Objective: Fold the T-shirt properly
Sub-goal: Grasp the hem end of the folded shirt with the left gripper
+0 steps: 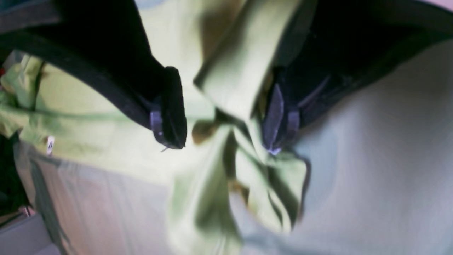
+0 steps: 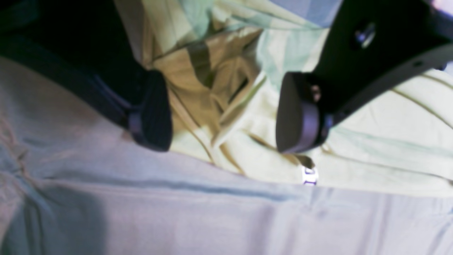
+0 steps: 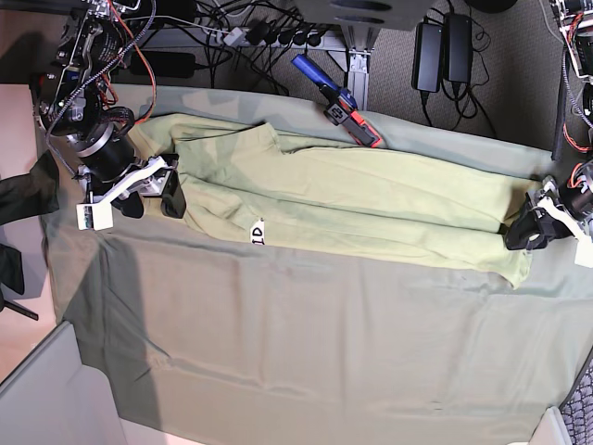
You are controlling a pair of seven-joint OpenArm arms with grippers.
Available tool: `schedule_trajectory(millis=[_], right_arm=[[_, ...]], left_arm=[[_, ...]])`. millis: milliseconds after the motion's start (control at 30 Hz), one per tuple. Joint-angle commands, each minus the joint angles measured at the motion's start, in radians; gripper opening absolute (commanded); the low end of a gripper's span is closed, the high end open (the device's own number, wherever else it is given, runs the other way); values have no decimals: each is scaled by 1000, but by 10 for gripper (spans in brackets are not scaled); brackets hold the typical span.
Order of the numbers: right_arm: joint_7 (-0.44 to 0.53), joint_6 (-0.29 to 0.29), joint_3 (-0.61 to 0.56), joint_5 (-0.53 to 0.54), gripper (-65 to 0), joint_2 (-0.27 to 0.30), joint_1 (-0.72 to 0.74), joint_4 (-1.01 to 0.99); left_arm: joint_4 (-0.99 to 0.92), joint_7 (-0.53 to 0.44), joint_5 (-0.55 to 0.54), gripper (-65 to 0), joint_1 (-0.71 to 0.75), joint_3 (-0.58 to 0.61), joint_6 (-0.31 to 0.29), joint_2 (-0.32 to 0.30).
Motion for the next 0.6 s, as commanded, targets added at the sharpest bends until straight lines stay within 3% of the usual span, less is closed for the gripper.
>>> schedule_trajectory(millis=[0,367,433,500,567], right_arm=[[19,62,8,16,-205,13,10,18],[8,62,8,16,-205,13,10,18],[8,62,8,16,-205,13,10,18],[8,62,8,16,-205,13,10,18],[8,62,8,16,-205,13,10,18]], left_arm=[[13,-19,-15,-272,-18,-4,-6,-14],[-73,-52,13,-278,-23,11,-6,42],[-85,-65,31,-350,-26,11,-6,41],[-85,-64,32,-507,-29,11,-12,41],[-85,-64,34,-621,-28,11,-39,41]])
